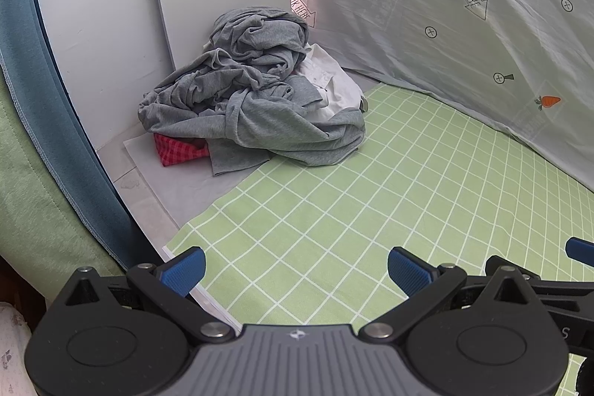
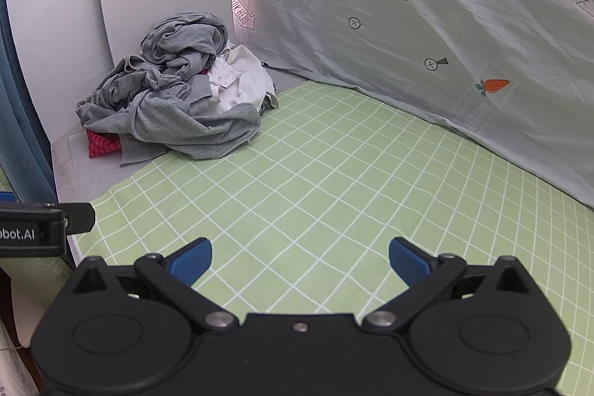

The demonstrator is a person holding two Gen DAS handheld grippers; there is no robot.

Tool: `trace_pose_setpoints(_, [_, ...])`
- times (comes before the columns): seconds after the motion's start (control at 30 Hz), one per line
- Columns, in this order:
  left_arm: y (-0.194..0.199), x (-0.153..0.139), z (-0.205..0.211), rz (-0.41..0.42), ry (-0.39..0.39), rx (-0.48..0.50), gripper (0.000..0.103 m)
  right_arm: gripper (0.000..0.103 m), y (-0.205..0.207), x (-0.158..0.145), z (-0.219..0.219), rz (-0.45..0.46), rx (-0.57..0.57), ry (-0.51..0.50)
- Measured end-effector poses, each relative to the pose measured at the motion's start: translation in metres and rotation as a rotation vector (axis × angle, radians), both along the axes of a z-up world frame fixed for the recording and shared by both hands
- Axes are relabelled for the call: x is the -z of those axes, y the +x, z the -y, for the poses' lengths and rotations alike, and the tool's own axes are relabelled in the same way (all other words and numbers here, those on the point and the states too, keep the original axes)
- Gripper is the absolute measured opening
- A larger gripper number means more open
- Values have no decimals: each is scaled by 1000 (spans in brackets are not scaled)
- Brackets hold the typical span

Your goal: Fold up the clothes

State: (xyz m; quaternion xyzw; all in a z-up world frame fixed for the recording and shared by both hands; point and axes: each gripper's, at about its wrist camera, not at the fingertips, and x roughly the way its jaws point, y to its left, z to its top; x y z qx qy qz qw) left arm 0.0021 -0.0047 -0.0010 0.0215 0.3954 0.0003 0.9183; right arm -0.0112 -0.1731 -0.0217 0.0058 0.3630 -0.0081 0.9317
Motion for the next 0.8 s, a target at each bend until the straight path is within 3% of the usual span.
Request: trace_pose_setpoints(0.8, [14,14,2,-47,-8,16,103,103,16,12,-5,-41,9,5])
